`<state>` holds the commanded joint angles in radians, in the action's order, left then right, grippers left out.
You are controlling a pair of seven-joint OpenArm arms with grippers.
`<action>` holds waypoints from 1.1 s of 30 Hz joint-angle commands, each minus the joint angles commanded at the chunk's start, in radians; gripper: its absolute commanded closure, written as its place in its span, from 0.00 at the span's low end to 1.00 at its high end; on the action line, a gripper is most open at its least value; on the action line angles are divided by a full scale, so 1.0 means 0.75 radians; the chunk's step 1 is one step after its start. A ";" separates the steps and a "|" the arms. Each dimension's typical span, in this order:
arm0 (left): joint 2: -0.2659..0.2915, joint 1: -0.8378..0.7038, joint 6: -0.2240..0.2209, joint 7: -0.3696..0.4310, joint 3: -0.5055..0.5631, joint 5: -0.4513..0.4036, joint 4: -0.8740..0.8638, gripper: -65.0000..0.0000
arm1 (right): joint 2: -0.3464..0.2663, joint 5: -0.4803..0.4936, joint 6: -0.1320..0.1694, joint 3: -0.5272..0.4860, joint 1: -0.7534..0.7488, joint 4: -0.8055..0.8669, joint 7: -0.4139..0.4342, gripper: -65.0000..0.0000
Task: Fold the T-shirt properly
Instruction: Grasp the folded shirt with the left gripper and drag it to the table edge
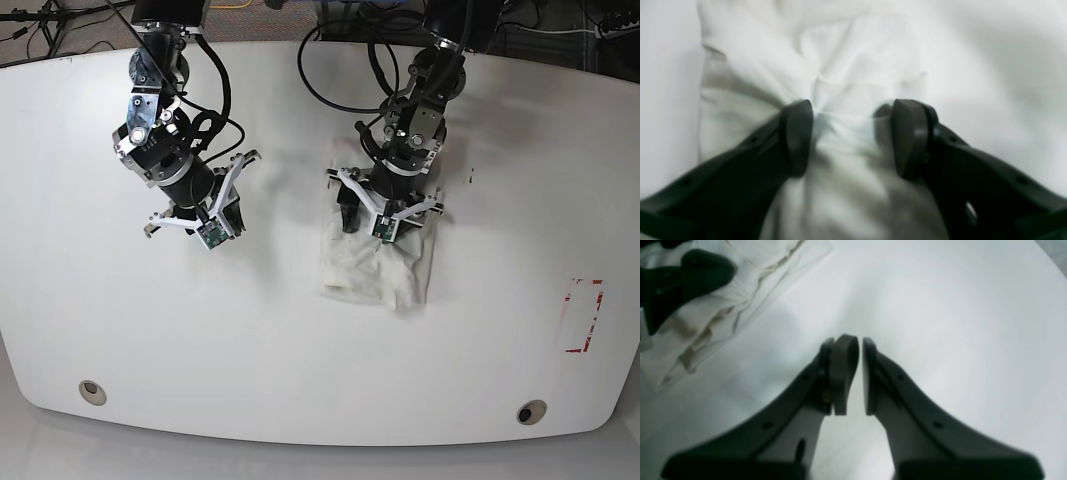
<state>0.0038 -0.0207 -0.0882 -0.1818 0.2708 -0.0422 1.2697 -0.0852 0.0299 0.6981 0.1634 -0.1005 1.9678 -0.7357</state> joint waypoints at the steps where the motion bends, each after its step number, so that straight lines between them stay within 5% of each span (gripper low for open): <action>1: -0.006 0.002 0.000 0.008 -0.014 0.000 -0.020 0.45 | 0.000 0.000 0.000 0.000 0.000 0.000 0.000 0.89; 8: -0.082 0.010 0.049 0.016 -0.139 0.002 -0.194 0.45 | 0.000 0.000 0.000 0.000 0.000 0.000 0.000 0.89; 15: -0.194 0.000 0.260 0.004 -0.260 0.002 -0.188 0.45 | 0.000 -0.004 0.000 0.000 -0.002 0.002 0.000 0.89; 23: -0.393 -0.059 0.540 -0.129 -0.468 0.002 -0.139 0.46 | -0.002 -0.006 0.000 0.000 -0.020 0.004 0.000 0.89; 29: -0.544 -0.108 0.675 -0.143 -0.601 -0.006 -0.151 0.46 | -0.002 -0.006 0.000 0.000 -0.029 0.004 0.000 0.89; 33: -0.624 -0.158 0.694 -0.143 -0.653 -0.004 -0.166 0.46 | 0.004 0.006 0.000 0.000 -0.043 0.004 0.000 0.89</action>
<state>-0.4641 -0.1389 0.4319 -0.2892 -0.2186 -0.0453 1.1454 -0.0821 0.0345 0.6981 0.1634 -0.1327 1.9709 -0.7357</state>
